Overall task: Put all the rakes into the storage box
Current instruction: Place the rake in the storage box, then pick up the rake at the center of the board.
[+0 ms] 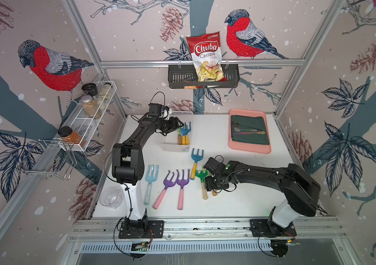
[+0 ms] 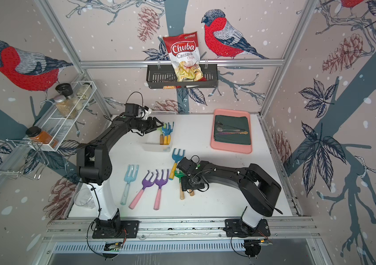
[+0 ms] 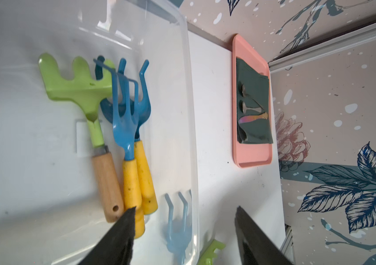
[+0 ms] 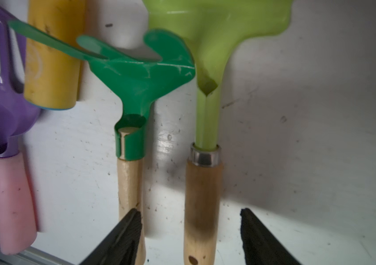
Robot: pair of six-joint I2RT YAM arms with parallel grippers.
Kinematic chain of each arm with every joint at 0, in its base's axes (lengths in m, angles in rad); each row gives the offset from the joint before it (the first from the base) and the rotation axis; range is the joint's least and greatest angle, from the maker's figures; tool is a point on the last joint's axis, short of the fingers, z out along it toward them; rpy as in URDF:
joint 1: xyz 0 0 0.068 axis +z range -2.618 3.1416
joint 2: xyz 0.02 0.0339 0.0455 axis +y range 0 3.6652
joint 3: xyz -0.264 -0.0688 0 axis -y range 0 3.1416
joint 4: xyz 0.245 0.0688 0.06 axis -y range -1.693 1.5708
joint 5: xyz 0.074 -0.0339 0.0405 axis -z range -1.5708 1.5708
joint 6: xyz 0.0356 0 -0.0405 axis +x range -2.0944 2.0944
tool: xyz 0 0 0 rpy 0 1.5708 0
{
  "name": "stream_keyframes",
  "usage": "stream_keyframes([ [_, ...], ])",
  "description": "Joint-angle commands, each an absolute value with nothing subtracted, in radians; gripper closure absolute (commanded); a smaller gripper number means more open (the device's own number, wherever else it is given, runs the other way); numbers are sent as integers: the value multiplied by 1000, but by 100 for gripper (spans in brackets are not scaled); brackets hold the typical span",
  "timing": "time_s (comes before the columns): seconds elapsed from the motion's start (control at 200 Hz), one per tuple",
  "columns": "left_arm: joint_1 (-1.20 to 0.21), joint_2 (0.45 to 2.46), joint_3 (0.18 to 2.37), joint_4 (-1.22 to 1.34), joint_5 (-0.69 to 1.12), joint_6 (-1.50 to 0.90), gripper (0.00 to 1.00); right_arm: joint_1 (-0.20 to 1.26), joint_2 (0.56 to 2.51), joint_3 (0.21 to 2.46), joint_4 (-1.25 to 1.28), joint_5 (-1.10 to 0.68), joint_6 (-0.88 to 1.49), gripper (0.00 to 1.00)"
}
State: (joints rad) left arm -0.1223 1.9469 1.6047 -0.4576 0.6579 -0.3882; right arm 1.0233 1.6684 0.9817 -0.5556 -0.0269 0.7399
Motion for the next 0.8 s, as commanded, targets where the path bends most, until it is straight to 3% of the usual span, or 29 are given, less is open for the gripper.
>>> stream_keyframes([
  [0.0,-120,1880,1520,-377,662,-395,31,1045,1708,1008,-591,31,764,37],
  [0.305,-152,1789,1408,-343,658,-419,32,1064,1768,1017,-584,31,759,63],
  [0.445,-207,1752,1369,-308,660,-455,32,1063,1764,1018,-589,29,753,80],
  [0.795,-257,1595,1210,-113,718,-639,33,977,1588,996,-661,17,753,81],
])
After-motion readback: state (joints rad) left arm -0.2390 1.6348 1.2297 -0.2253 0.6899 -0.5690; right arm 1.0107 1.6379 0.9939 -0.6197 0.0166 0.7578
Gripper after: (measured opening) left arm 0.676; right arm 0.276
